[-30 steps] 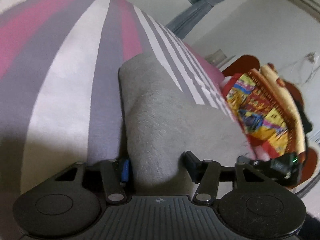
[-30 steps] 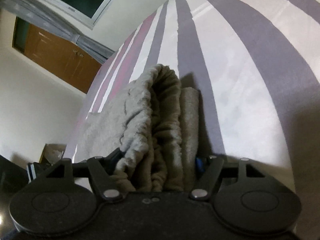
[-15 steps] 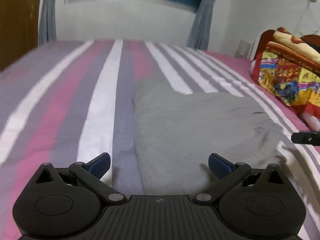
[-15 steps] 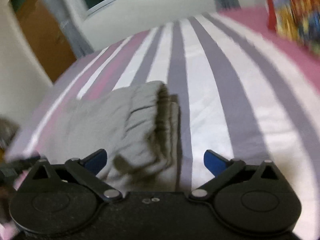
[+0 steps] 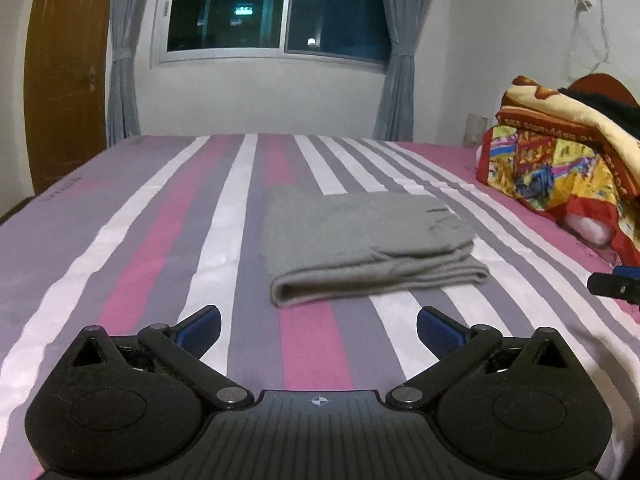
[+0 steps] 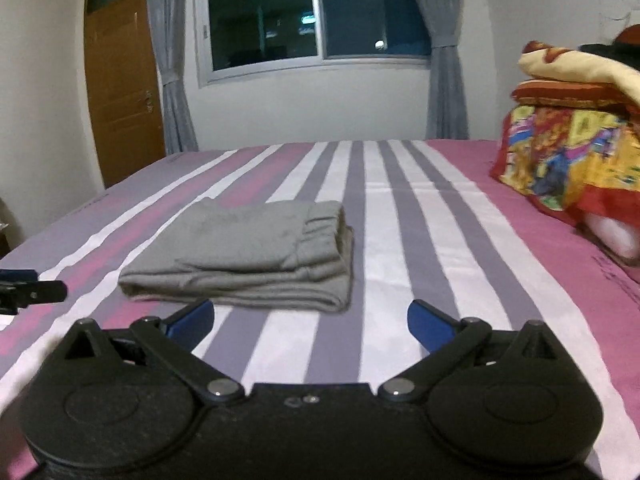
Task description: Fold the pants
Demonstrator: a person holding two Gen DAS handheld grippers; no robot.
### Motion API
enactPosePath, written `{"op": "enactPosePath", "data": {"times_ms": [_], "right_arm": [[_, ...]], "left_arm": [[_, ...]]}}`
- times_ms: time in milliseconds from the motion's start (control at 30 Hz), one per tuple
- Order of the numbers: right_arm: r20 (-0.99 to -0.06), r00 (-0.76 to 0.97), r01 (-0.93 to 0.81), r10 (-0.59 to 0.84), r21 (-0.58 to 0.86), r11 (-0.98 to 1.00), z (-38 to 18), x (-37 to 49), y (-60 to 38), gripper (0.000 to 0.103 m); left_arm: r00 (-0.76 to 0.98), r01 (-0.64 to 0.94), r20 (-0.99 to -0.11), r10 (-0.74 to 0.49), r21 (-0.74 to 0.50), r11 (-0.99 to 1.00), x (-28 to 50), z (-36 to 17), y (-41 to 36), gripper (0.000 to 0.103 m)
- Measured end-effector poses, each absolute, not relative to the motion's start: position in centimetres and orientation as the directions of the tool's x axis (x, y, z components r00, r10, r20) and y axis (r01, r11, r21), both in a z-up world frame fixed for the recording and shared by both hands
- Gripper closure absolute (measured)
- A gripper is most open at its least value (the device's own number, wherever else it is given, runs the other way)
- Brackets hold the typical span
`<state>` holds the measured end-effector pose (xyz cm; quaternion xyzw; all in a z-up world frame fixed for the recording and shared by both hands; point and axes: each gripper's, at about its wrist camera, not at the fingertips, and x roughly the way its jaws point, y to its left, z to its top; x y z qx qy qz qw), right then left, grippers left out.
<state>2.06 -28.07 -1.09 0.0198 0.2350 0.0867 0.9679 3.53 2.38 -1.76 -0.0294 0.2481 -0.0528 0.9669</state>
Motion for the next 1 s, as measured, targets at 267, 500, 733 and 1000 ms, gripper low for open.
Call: {"op": "enactPosePath", "data": {"times_ms": [267,500,733,1000], "right_arm": [[-0.436,0.885,-0.118,0.162,0.128,0.985,0.4,-3.2,-30.5,0.0],[-0.414,0.896,-0.118,0.159,0.122,0.985,0.7,-5.7,-30.7,0.0],[-0.377,0.912,-0.144,0.163,0.079,0.986,-1.4,-8.3,-30.6,0.0],[-0.299,0.94,-0.15,0.164,0.071,0.986,-2.1,-9.6,-30.9,0.0]], "left_arm": [[0.901,0.059,-0.42,-0.105,-0.121,0.991,-3.2,0.1,2.9,0.0],[0.921,0.066,-0.376,-0.099,-0.099,0.993,-6.2,0.9,2.6,0.0],[0.937,0.102,-0.326,-0.124,-0.085,0.991,-8.8,-3.0,2.5,0.0],[0.941,0.093,-0.314,-0.124,-0.112,0.989,-9.6,-5.7,3.9,0.0]]}}
